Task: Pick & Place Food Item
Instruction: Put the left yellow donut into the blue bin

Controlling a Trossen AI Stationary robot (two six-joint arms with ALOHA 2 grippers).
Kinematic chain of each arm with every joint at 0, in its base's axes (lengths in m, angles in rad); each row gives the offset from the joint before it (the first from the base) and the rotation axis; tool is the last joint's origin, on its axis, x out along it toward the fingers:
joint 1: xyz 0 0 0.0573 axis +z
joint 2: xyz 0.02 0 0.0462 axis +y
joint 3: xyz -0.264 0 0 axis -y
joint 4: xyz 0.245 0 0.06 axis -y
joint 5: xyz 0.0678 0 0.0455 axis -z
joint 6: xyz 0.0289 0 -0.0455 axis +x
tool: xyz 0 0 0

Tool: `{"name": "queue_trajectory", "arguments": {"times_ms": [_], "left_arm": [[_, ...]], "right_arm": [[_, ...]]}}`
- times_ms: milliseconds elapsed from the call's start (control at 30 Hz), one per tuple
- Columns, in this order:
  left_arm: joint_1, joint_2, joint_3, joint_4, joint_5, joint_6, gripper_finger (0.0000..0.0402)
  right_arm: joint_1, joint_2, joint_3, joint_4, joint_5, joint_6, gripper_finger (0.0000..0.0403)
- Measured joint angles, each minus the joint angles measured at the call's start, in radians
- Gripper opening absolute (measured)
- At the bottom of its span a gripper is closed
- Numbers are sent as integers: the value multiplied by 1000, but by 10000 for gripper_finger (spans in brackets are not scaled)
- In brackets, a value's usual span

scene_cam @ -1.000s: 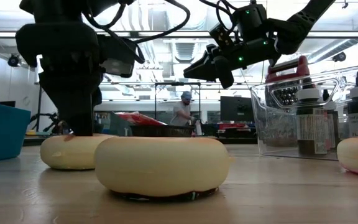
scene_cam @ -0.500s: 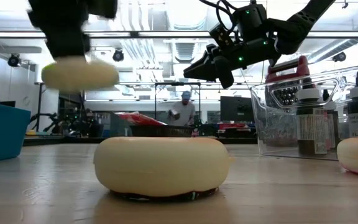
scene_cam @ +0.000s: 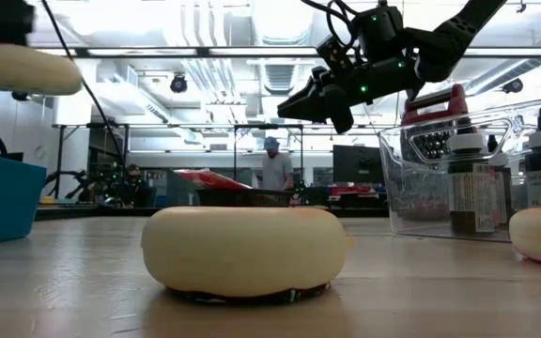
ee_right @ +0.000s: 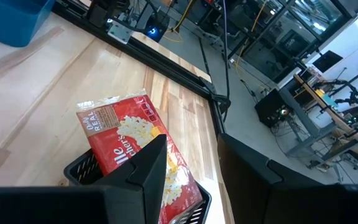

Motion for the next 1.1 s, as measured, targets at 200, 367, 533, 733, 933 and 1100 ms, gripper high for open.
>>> {"name": "queue_trajectory", "arguments": {"times_ms": [200, 367, 533, 733, 933, 1100], "left_arm": [[-79, 0, -16, -99, -27, -164, 117], [-136, -1, -67, -95, -27, -233, 116], [-183, -1, -126, -60, -27, -317, 115], [-210, -1, -227, 91, 6, -334, 115], [-211, -1, -305, 172, 68, -381, 115], [-211, -2, -317, 179, 79, -387, 115]], "right_arm": [[0, 0, 0, 0, 0, -2, 139], [0, 0, 0, 0, 0, -2, 139], [0, 0, 0, 0, 0, -2, 139], [0, 0, 0, 0, 0, -2, 139], [0, 0, 0, 0, 0, 0, 139], [0, 0, 0, 0, 0, 0, 139]]}}
